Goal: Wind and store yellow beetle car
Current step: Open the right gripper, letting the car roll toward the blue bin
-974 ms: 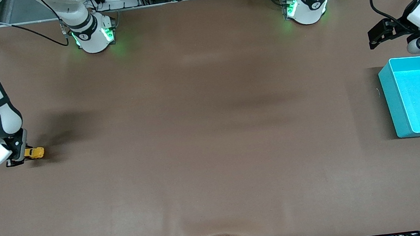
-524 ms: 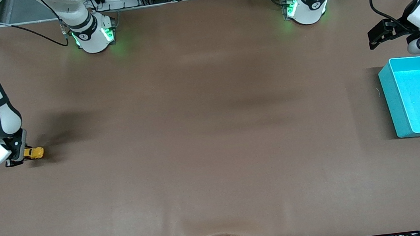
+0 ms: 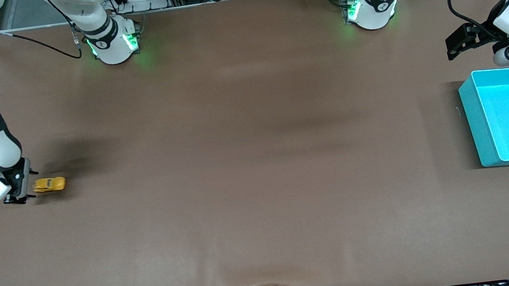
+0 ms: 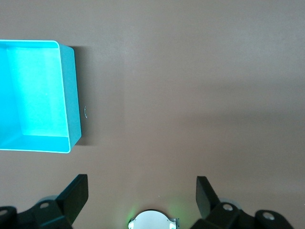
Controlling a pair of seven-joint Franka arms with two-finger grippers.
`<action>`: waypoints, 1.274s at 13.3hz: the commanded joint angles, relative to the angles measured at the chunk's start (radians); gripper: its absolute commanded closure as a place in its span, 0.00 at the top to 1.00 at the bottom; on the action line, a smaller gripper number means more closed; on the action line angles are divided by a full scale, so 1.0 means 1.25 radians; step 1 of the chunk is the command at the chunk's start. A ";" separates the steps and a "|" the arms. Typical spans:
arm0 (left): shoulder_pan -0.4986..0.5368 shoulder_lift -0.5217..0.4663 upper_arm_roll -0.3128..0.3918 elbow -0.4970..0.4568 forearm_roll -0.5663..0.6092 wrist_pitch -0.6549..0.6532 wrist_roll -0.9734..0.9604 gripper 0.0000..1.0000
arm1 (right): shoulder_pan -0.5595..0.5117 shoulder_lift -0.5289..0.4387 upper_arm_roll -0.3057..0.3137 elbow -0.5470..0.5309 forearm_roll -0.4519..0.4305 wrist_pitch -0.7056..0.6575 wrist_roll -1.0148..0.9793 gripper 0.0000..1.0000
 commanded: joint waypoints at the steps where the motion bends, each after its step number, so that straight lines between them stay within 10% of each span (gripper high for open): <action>1: 0.003 -0.009 -0.002 -0.005 -0.014 -0.008 -0.011 1.00 | -0.015 0.013 0.009 0.070 0.015 -0.076 -0.019 1.00; 17: 0.022 -0.002 0.002 -0.015 -0.015 -0.008 -0.011 1.00 | -0.004 0.011 0.011 0.133 0.055 -0.142 -0.012 1.00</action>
